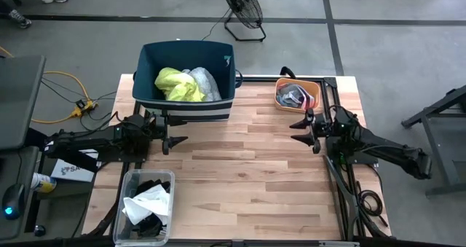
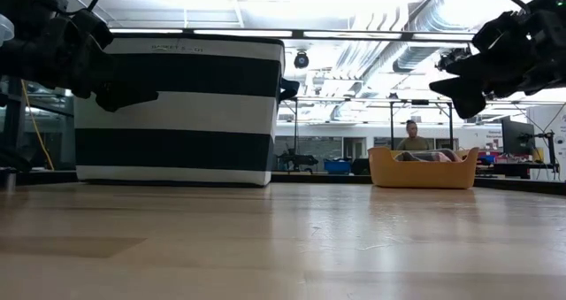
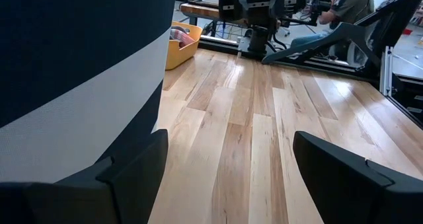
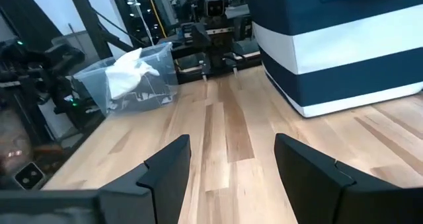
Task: Pick & Place Cloths
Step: Return to Home Position
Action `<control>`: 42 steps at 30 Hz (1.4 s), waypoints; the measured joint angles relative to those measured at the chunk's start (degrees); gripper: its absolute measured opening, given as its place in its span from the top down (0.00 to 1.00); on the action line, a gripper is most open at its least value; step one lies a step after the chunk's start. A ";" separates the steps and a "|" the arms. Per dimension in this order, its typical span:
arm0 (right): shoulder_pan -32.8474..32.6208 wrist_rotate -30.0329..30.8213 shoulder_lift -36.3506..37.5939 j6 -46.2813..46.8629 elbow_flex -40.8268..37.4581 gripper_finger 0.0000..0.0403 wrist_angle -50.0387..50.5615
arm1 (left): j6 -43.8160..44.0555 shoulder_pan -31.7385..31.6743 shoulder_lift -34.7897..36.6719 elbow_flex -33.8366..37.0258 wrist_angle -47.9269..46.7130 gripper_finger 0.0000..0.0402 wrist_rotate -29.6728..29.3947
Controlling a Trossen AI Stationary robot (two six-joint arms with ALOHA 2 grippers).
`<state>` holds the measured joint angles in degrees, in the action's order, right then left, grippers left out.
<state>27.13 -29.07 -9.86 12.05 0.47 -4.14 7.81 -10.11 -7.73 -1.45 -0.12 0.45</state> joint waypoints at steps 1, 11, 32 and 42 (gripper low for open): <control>-0.01 0.10 -0.30 -0.32 0.00 0.47 0.00 | -0.02 0.00 0.00 0.00 0.00 0.20 0.00; 0.01 8.49 -0.59 8.78 -0.02 0.47 -3.51 | 0.00 0.00 -0.02 0.00 0.00 0.20 0.00; 0.01 9.63 -0.59 9.13 -0.11 0.47 -3.21 | -0.01 0.00 -0.01 0.00 0.00 0.20 0.00; 0.01 9.63 -0.59 9.14 -0.13 0.47 -3.24 | -0.02 0.00 -0.02 0.00 0.00 0.20 0.00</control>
<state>27.14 -19.44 -10.46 21.19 0.34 -7.38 7.79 -10.11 -7.74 -1.45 -0.12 0.45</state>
